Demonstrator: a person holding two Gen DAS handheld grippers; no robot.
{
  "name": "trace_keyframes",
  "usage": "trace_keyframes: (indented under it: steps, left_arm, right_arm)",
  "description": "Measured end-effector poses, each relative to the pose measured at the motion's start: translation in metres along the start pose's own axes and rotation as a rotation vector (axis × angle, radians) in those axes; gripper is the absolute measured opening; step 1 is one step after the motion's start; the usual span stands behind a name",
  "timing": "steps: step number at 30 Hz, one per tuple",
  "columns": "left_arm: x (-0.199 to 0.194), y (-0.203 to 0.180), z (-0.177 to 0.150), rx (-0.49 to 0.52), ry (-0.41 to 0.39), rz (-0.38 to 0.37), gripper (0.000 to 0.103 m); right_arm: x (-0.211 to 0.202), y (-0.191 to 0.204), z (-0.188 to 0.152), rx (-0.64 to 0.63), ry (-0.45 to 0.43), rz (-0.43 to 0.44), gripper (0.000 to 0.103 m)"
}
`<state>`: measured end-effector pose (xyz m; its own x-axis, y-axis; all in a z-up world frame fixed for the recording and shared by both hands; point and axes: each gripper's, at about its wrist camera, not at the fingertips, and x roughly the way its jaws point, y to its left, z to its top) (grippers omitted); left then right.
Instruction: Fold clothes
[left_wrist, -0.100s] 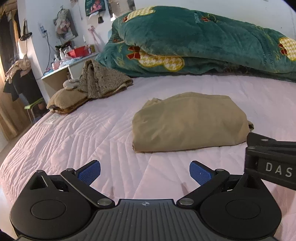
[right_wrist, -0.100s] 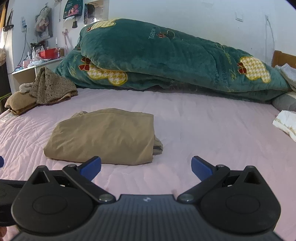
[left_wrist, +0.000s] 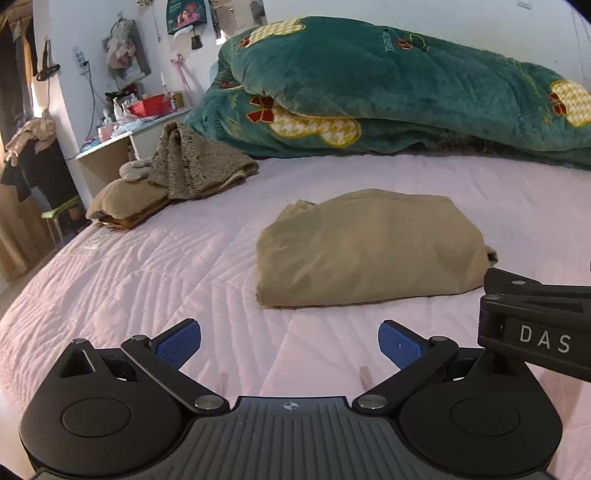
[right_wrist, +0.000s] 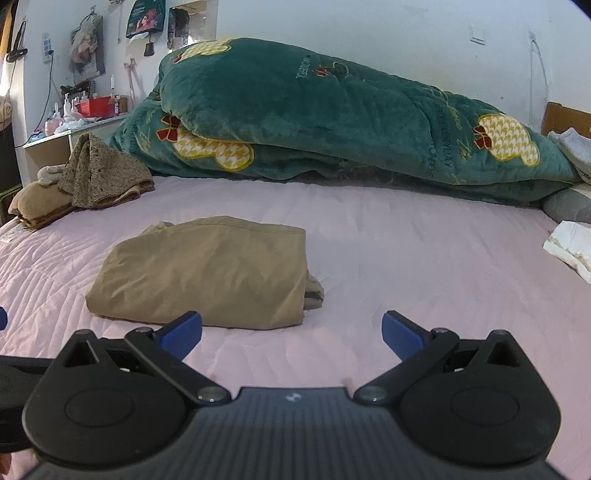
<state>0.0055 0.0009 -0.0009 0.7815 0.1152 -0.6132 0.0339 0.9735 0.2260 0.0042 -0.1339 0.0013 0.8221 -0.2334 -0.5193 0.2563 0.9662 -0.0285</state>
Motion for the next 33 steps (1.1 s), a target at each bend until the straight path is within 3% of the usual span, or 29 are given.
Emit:
trace_keyframes:
  steps: [3, 6, 11, 15, 22, 33]
  left_arm:
    - [-0.004, 0.003, 0.001, -0.014, -0.05, -0.014, 0.103]
    - [-0.005, 0.002, -0.001, -0.015, -0.051, -0.027, 0.103]
    - [0.011, 0.013, 0.001, -0.095, 0.057, -0.081, 0.103]
    - [0.008, 0.016, 0.0, -0.078, 0.012, -0.047, 0.103]
    - [0.004, 0.01, -0.001, -0.064, 0.007, -0.031, 0.103]
    - [0.006, 0.015, -0.002, -0.074, -0.008, -0.028, 0.102]
  right_arm:
    - [0.001, -0.004, 0.001, 0.028, 0.007, 0.005, 0.103]
    - [0.002, -0.009, 0.002, 0.057, 0.015, 0.009, 0.103]
    - [0.004, -0.016, 0.004, 0.104, 0.027, 0.017, 0.103]
    - [0.005, -0.016, 0.002, 0.105, 0.023, 0.009, 0.103]
    - [0.006, -0.012, 0.001, 0.079, 0.03, 0.007, 0.103]
    - [0.008, -0.024, -0.001, 0.176, 0.03, 0.038, 0.103]
